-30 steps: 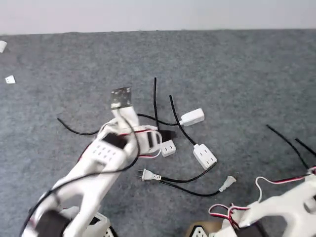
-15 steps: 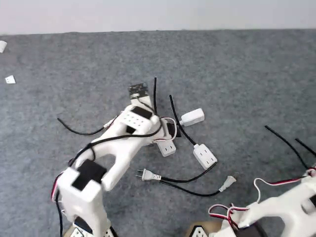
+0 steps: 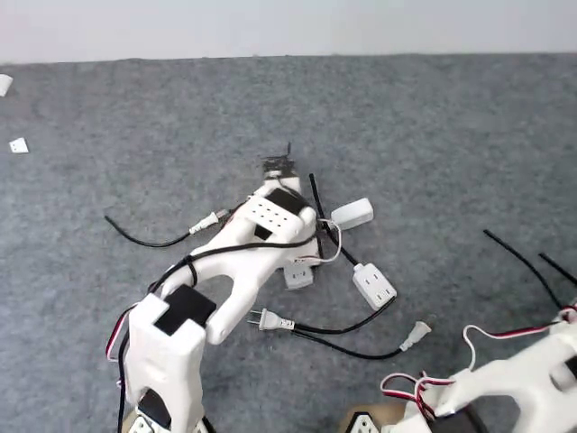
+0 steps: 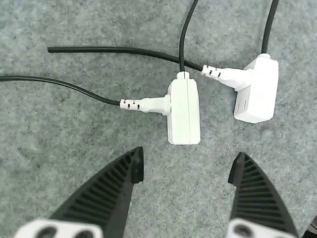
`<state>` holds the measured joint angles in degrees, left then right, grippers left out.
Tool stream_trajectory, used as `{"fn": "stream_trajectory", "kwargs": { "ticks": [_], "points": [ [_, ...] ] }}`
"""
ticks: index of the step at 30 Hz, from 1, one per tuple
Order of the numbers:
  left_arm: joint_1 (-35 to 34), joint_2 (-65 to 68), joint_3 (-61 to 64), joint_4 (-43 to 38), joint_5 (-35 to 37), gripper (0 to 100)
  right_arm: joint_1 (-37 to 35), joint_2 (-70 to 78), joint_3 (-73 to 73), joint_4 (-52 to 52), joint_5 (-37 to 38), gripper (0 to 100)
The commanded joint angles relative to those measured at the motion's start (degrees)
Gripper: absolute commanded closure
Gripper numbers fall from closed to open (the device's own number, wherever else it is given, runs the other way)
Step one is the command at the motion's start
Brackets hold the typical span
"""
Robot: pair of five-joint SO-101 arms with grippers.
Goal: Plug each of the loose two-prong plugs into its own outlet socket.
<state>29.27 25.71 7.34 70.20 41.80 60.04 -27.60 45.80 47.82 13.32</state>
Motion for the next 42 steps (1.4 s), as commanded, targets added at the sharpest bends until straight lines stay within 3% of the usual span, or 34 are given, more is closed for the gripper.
{"fn": "stream_trajectory", "kwargs": {
  "ticks": [1,9,15,18,22,29,35,39,42],
  "points": [
    [0.97,-2.29,1.1,0.53,-5.98,97,-0.48,-1.89,0.26,-1.1,-0.53,72.1],
    [-0.62,-8.7,3.82,4.13,-5.89,99,-2.33,-1.98,4.66,-4.26,-0.53,72.1],
    [-7.56,-18.55,12.18,4.92,-11.52,99,-2.51,-2.33,4.75,-4.09,-0.53,72.1],
    [-11.08,-24.0,18.24,4.22,-15.21,99,-6.2,-2.51,4.84,-1.36,-0.53,72.2],
    [-15.03,-30.59,28.09,-2.02,-17.05,99,-17.45,-3.91,3.96,8.4,-1.05,72.2],
    [-18.9,-35.25,40.31,-9.67,-17.14,99,-38.99,-11.91,4.04,15.43,-15.56,72.2],
    [-20.75,-35.69,45.85,-15.91,-17.14,99,-55.87,-13.76,6.95,16.66,-28.13,79.4],
    [-21.19,-35.78,45.93,-15.91,-17.14,99,-67.38,-13.67,13.36,10.42,-27.43,79.2],
    [-21.27,-35.78,46.11,-15.82,-18.11,99,-76.97,-14.29,16.62,9.19,-16.79,79.4]
  ]
}}
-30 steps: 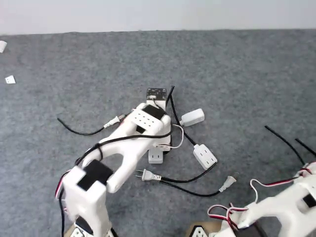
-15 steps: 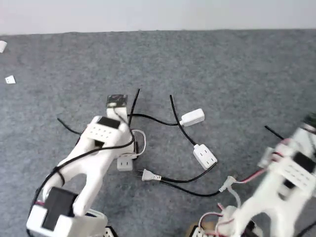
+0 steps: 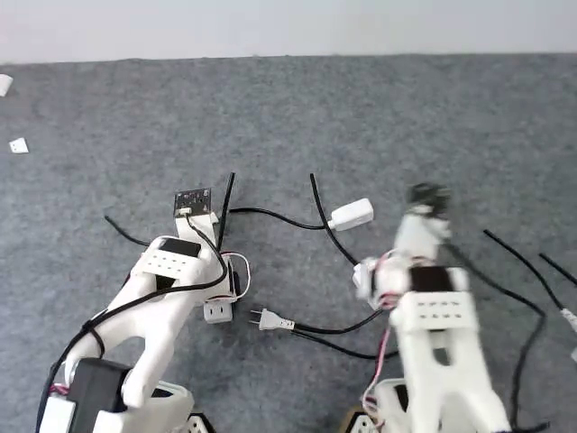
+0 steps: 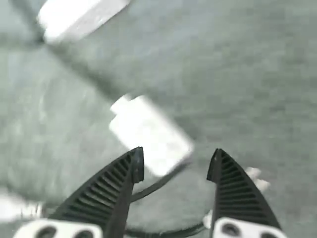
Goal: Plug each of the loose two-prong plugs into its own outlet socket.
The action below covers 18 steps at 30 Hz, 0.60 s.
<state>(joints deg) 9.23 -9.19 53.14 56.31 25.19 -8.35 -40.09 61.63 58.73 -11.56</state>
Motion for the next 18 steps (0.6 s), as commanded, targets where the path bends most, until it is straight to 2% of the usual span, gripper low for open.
{"fn": "stream_trajectory", "kwargs": {
  "ticks": [1,3,5,8,12,18],
  "points": [
    [-1.23,-0.88,0.4,-1.85,-2.73,99,-11.21,-1.89,0.88,-1.63,11.87,79.4],
    [-1.23,-0.88,0.4,-1.76,-4.48,99,-14.37,-2.59,0.97,-2.24,19.52,79.2],
    [-1.23,-0.88,0.4,-1.14,-4.92,99,-14.37,-3.56,0.79,-4.35,29.36,79.3],
    [-2.2,-0.88,0.4,-0.7,-5.1,99,-13.14,-4.88,0.7,-6.73,38.51,79.2],
    [-6.86,-0.88,0.48,-0.88,-8.7,99,-17.63,-5.67,1.05,-5.05,40.35,79.1],
    [-9.41,-0.88,2.59,-0.97,-14.86,99,-31.08,-5.58,0.97,-1.98,40.0,79.2]
  ]
}}
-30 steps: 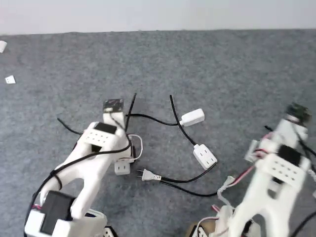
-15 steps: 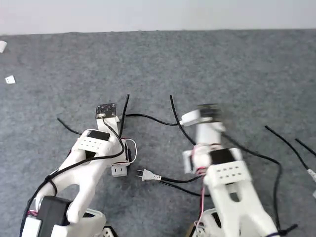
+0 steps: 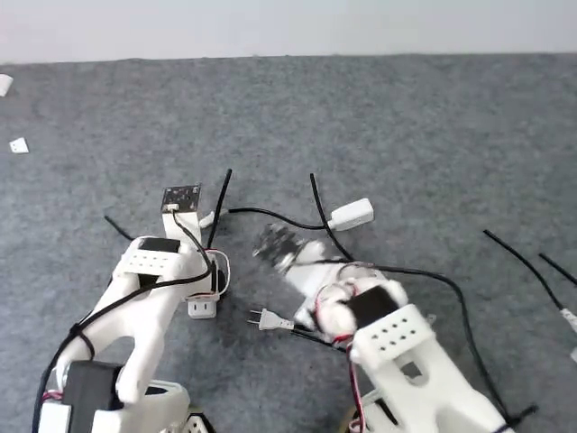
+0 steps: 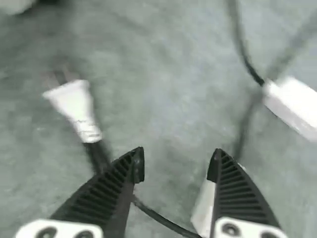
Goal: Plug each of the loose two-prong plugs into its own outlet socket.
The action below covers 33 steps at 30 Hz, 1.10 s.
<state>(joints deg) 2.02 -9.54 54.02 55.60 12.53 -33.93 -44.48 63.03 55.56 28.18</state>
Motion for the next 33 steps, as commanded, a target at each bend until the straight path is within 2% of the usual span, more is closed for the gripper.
{"fn": "stream_trajectory", "kwargs": {
  "ticks": [1,4,10,18,21,33],
  "points": [
    [-2.11,-0.53,1.71,-0.26,-2.2,99,-7.16,-1.1,-0.35,1.71,0.26,79.3],
    [-0.79,-0.53,1.8,-0.26,-2.2,99,-7.78,-0.75,-0.09,2.77,0.18,79.4],
    [2.55,-0.53,1.8,-0.18,-2.02,99,-2.33,-1.27,3.69,2.33,0.62,79.4],
    [2.2,-0.53,1.8,-0.26,-1.93,99,-10.24,-1.27,6.24,0.13,-0.35,79.4],
    [2.2,-0.53,1.71,-0.26,-1.85,99,-10.07,-0.66,6.33,-4.79,-1.85,79.4],
    [-0.53,-0.53,1.36,-0.26,-2.02,99,-10.42,-0.57,6.15,-8.22,-1.93,79.4]
  ]
}}
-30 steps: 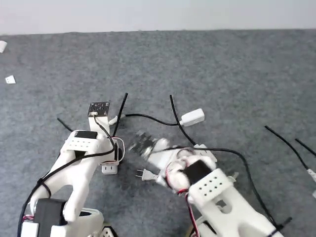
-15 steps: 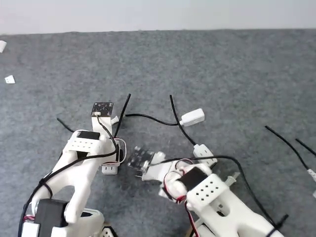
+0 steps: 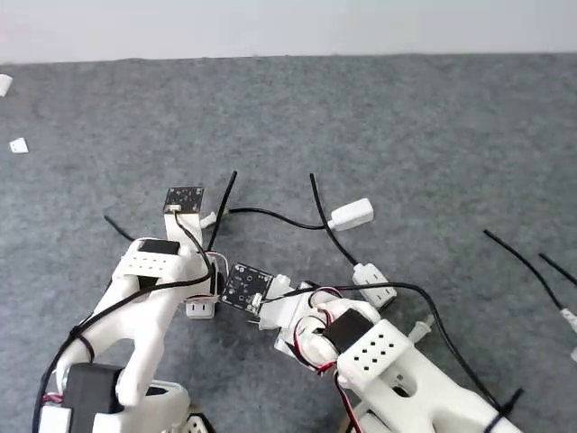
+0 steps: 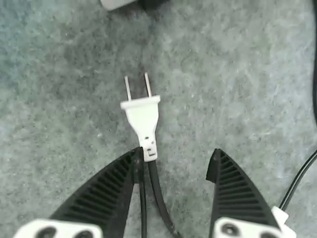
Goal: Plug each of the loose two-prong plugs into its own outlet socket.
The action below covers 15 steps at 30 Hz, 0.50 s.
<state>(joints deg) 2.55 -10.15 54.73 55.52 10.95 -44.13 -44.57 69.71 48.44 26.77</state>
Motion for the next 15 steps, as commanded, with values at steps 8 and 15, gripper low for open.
{"fn": "stream_trajectory", "kwargs": {
  "ticks": [8,15],
  "points": [
    [-0.97,0.09,0.66,-0.18,-0.53,99,-3.3,5.49,-2.11,-0.92,1.76,79.4],
    [-0.97,0.09,0.66,-0.18,-0.53,99,-1.36,12.97,-5.54,-1.36,3.6,79.4]
  ]
}}
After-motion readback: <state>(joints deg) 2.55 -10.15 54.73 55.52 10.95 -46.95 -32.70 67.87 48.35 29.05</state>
